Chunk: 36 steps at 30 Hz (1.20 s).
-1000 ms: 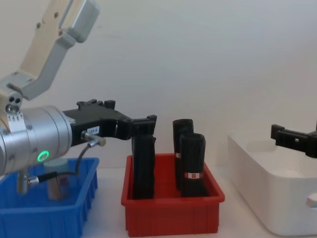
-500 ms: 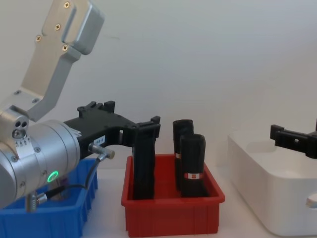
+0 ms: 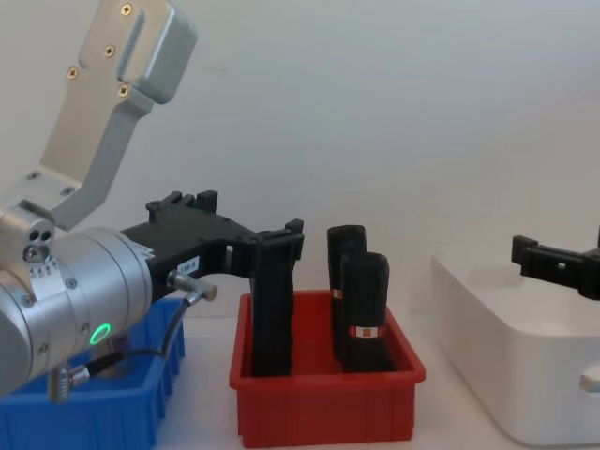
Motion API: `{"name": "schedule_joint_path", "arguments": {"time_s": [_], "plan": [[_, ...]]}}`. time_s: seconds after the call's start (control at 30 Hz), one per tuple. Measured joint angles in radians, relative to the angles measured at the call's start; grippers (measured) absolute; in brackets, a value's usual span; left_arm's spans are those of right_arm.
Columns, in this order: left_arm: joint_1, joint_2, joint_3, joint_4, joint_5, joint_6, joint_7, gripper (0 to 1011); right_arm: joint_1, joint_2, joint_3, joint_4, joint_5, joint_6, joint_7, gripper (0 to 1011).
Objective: Pick the cotton swabs from the blue box and place them into the white box.
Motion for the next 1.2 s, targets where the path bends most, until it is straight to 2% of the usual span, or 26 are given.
{"name": "schedule_joint_path", "arguments": {"time_s": [0.6,0.77,0.93,1.2], "plan": [[0.0,0.0,0.0,0.001,0.0,0.0,0.0,1004,0.001,0.0,0.0,0.001,-0.001,0.0,0.002,1002],[0.0,0.0,0.0,0.001,0.0,0.0,0.0,1004,0.014,-0.002,0.002,0.018,-0.001,0.0,0.019,1002],[0.0,0.0,0.0,0.001,0.0,0.0,0.0,1004,0.055,-0.012,0.006,0.071,0.0,0.0,0.064,1002],[0.0,0.0,0.0,0.001,0.0,0.0,0.0,1004,0.147,-0.04,0.004,0.195,-0.01,-0.013,0.164,1002]]}}
